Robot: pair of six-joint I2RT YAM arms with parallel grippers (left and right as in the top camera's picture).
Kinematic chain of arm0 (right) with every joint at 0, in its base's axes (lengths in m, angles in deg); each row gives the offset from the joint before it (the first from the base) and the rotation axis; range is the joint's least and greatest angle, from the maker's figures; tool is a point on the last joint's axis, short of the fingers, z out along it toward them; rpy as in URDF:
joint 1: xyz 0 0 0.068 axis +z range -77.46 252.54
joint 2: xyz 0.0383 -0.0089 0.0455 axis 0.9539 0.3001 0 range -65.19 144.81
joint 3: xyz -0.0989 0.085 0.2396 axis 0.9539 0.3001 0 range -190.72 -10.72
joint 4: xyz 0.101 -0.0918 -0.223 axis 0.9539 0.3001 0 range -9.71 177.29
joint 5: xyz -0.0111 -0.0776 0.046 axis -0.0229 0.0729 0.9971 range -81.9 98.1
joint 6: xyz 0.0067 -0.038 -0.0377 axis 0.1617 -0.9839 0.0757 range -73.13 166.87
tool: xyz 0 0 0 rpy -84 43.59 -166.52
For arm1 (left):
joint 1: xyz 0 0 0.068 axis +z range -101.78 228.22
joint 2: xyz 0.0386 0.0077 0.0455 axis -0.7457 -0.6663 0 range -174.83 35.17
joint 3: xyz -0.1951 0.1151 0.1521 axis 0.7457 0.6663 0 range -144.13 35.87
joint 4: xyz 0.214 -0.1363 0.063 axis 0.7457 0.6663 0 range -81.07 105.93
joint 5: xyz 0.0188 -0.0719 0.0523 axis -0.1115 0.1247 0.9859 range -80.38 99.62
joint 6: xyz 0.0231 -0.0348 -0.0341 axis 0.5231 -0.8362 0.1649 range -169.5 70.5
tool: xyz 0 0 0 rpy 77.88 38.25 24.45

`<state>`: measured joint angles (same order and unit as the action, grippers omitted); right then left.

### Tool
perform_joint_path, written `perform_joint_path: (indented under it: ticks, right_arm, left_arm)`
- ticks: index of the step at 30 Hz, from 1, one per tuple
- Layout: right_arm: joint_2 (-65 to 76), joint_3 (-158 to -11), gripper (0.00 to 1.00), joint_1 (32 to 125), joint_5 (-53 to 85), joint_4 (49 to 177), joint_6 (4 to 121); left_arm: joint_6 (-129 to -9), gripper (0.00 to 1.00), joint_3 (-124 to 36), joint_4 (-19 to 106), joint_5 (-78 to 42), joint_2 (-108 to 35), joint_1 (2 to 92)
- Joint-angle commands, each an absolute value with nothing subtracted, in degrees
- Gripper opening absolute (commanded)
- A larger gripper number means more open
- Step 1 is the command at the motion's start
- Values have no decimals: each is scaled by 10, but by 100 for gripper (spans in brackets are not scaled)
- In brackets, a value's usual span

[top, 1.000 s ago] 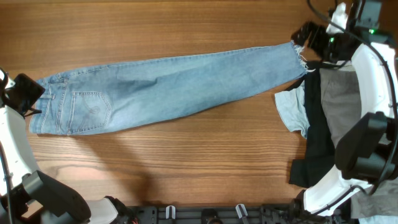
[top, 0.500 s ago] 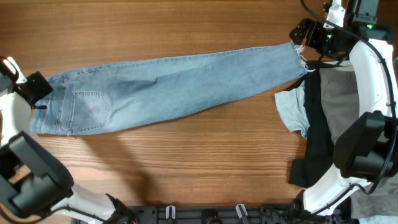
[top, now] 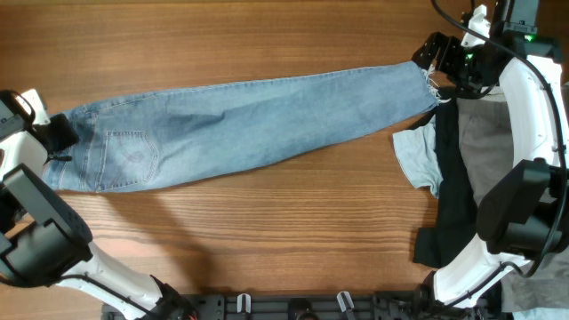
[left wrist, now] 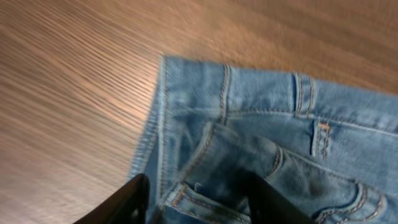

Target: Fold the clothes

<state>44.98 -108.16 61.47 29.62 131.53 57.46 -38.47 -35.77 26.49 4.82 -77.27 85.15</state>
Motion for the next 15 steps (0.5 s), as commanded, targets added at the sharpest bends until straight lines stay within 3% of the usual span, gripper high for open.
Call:
perform_joint_path:
  ticks: [1,2,8,15]
  right_arm:
    - [461,-1085,100,615,291,1317,593]
    - [461,-1085,100,615,291,1317,593]
    - [461,-1085,100,615,291,1318,606]
    - [461,-1085,100,615,291,1316,606]
  left_arm:
    - [-377,19,-363,265,17,-786,854]
    - [-380,4,-363,264,18,-781,855]
    - [-524,4,-394,263,62,-732,899]
    - [-575,4,-399,267,77,-715,955]
